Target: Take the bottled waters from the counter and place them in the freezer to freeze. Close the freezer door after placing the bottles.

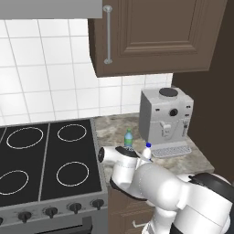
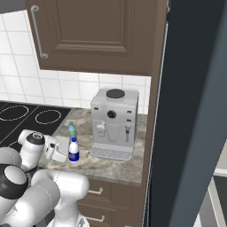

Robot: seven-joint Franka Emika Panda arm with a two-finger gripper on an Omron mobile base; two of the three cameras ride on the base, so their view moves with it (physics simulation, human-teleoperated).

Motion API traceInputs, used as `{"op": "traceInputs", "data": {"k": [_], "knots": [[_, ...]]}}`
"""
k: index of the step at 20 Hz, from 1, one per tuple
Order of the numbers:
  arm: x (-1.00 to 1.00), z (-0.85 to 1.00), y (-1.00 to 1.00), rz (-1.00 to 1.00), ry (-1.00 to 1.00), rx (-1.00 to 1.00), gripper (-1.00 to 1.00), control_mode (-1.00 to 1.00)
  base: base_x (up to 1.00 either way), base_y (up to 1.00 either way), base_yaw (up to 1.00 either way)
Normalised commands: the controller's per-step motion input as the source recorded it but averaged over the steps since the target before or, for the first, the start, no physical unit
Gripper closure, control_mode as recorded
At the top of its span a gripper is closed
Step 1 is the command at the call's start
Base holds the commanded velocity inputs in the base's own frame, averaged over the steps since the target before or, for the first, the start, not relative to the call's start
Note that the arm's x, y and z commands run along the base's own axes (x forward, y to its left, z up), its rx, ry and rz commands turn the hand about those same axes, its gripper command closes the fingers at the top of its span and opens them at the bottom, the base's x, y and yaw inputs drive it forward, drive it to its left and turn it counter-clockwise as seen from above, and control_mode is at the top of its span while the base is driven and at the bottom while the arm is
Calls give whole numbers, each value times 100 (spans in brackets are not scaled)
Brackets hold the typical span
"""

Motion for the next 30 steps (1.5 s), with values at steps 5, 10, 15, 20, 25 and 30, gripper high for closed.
{"op": "traceInputs", "data": {"k": [5,10,15,20,25,30], "knots": [[0,0,0,0,0,0,100,-100,0,0,0],[0,0,0,0,0,0,100,-100,0,0,0],[0,0,0,0,0,0,100,-100,0,0,0],[-16,39,0,1,-8,-3,100,-100,0,0,0],[-37,90,-26,6,0,0,100,-100,0,0,0],[-72,93,-48,5,0,0,100,-100,0,0,0]]}}
